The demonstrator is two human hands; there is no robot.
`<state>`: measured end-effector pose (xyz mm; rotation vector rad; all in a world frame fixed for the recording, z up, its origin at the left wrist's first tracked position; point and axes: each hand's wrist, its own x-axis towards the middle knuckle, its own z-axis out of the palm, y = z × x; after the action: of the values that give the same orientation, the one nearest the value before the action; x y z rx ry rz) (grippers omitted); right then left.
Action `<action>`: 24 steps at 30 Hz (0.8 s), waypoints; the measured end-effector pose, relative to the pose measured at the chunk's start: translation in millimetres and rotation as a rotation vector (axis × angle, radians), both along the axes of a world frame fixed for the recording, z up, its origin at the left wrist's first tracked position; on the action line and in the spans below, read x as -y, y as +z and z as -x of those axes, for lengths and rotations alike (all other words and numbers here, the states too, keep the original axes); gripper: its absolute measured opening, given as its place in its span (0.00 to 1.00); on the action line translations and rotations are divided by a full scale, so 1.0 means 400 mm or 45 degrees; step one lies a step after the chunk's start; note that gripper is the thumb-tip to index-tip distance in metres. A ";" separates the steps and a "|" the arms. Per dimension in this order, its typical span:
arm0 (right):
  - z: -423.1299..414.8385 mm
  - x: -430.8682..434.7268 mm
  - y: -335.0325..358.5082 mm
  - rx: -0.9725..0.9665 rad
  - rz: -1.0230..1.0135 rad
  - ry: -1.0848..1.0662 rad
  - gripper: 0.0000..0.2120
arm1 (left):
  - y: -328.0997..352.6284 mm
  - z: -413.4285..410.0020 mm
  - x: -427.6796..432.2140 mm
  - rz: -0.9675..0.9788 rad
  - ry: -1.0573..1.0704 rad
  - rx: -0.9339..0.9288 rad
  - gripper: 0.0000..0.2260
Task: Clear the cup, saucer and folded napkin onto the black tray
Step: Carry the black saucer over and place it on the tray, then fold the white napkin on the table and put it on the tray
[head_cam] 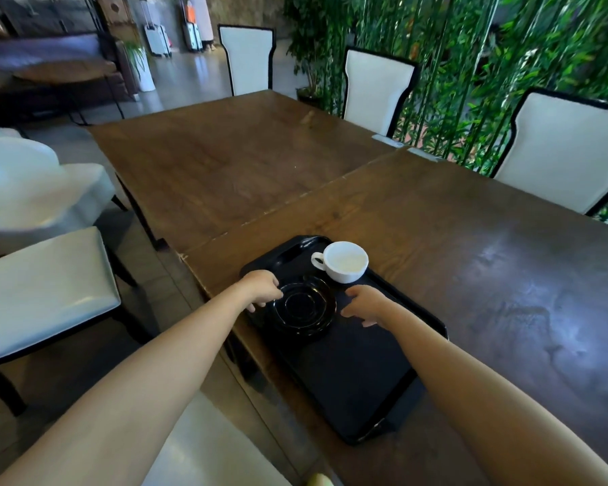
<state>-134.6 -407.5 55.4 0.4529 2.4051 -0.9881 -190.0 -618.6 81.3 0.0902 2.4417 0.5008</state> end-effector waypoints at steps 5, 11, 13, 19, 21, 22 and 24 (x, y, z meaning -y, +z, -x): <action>-0.106 -0.036 0.042 -0.054 -0.142 0.060 0.32 | 0.044 -0.082 -0.037 -0.028 -0.134 -0.026 0.21; -0.264 -0.082 0.066 -0.095 -0.161 0.011 0.34 | 0.073 -0.185 -0.098 -0.025 -0.282 -0.062 0.21; -0.313 -0.100 0.070 -0.092 -0.176 -0.011 0.34 | 0.080 -0.214 -0.124 -0.024 -0.344 -0.074 0.18; -0.456 -0.170 0.073 -0.096 -0.255 -0.067 0.34 | 0.098 -0.306 -0.242 -0.056 -0.556 -0.085 0.21; -0.502 -0.200 0.078 -0.093 -0.327 -0.067 0.34 | 0.100 -0.336 -0.291 -0.059 -0.634 -0.081 0.23; -0.525 -0.216 0.083 -0.089 -0.359 -0.076 0.35 | 0.101 -0.351 -0.315 -0.056 -0.677 -0.087 0.23; -0.574 -0.251 0.091 -0.086 -0.388 -0.124 0.35 | 0.106 -0.379 -0.367 -0.055 -0.759 -0.114 0.24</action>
<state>94.9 -307.2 91.7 0.6590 2.6281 -0.6854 -38.2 -472.0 123.9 0.8429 2.3315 0.2804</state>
